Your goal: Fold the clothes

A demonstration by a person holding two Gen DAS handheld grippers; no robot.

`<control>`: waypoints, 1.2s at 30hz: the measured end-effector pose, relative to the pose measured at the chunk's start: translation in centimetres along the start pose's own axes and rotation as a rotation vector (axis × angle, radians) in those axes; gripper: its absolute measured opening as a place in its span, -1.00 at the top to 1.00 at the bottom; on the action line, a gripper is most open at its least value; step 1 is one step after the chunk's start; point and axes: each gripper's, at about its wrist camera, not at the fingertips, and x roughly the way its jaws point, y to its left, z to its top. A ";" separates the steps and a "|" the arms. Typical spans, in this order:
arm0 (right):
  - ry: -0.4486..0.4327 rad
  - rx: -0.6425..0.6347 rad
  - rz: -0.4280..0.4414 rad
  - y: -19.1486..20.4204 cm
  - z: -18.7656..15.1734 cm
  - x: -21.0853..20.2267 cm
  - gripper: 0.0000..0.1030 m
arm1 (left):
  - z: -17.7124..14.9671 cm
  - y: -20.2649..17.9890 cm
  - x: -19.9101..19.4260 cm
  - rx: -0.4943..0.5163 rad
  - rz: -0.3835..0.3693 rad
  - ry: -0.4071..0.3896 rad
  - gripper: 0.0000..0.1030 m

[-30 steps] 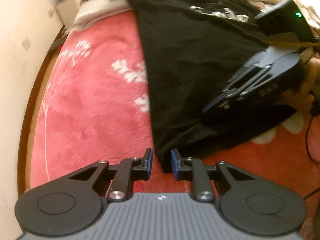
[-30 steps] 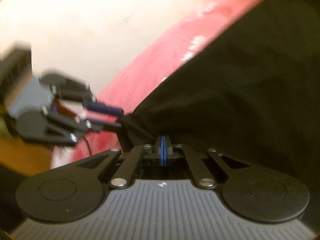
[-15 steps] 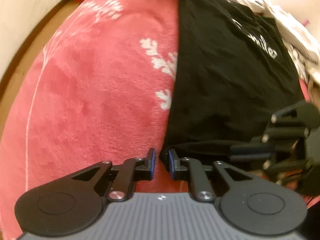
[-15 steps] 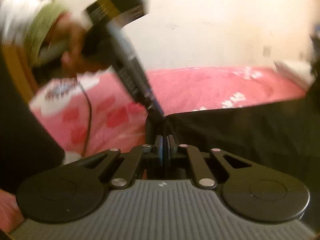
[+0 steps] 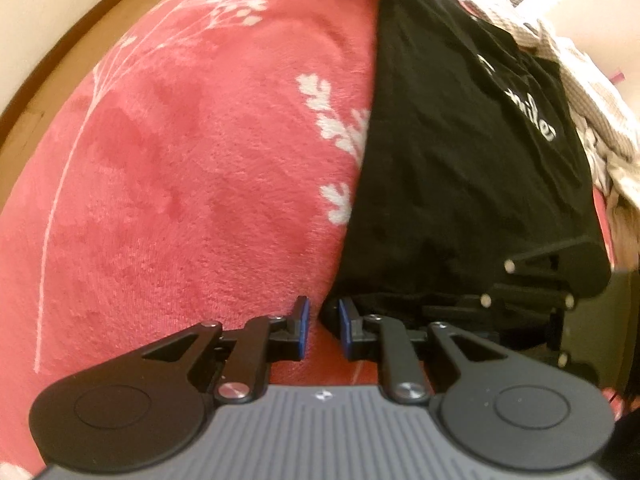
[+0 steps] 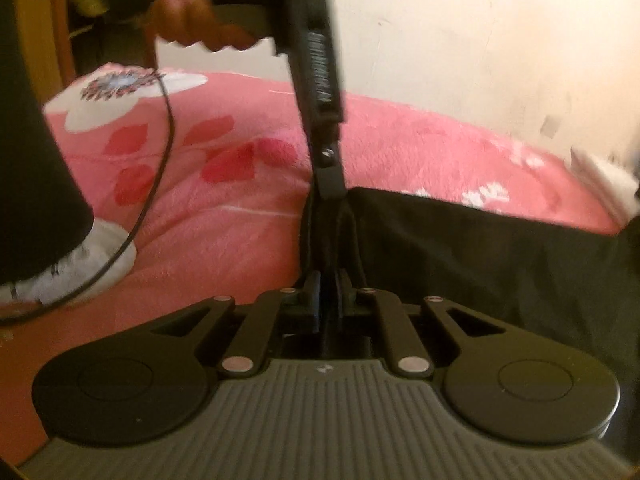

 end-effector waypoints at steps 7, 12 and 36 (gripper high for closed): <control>-0.023 0.422 0.136 -4.5 -0.9 -0.4 0.96 | -1.4 -1.8 -1.1 0.153 0.024 -0.031 0.44; -0.051 0.684 0.276 -7.1 -2.4 -0.5 0.96 | -2.3 -3.6 -1.4 0.264 0.039 -0.031 0.40; -0.135 0.812 0.460 -6.7 -1.2 -0.5 0.96 | -6.1 -0.5 -2.5 -0.110 -0.192 -0.113 0.99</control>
